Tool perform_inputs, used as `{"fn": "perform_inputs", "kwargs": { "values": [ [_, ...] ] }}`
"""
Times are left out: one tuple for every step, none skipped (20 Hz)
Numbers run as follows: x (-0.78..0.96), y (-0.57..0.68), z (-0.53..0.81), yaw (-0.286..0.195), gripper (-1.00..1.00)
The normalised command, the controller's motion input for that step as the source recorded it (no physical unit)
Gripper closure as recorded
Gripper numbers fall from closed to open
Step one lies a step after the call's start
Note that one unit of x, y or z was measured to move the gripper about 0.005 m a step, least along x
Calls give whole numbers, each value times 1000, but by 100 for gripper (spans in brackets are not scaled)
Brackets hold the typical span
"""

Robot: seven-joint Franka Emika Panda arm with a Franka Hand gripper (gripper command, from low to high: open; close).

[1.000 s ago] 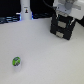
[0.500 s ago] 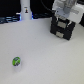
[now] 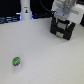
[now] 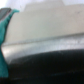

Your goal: Open the kcup holder, insert the kcup into the holder, and close the kcup holder

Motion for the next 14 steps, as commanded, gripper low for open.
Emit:
{"fn": "perform_inputs", "kwargs": {
  "values": [
    [946,-274,136,-71,100],
    [947,-272,133,-71,100],
    [949,-269,133,-70,100],
    [952,-269,133,-68,100],
    [953,-277,134,-68,100],
    [956,-280,128,-67,100],
    [956,-289,124,-69,100],
    [956,-307,135,-68,100],
    [954,-295,147,-65,100],
    [954,-300,145,-64,100],
    [955,-302,150,-63,100],
    [955,-309,151,-66,100],
    [954,-311,151,-65,100],
    [953,-313,147,-68,100]
  ]
}}
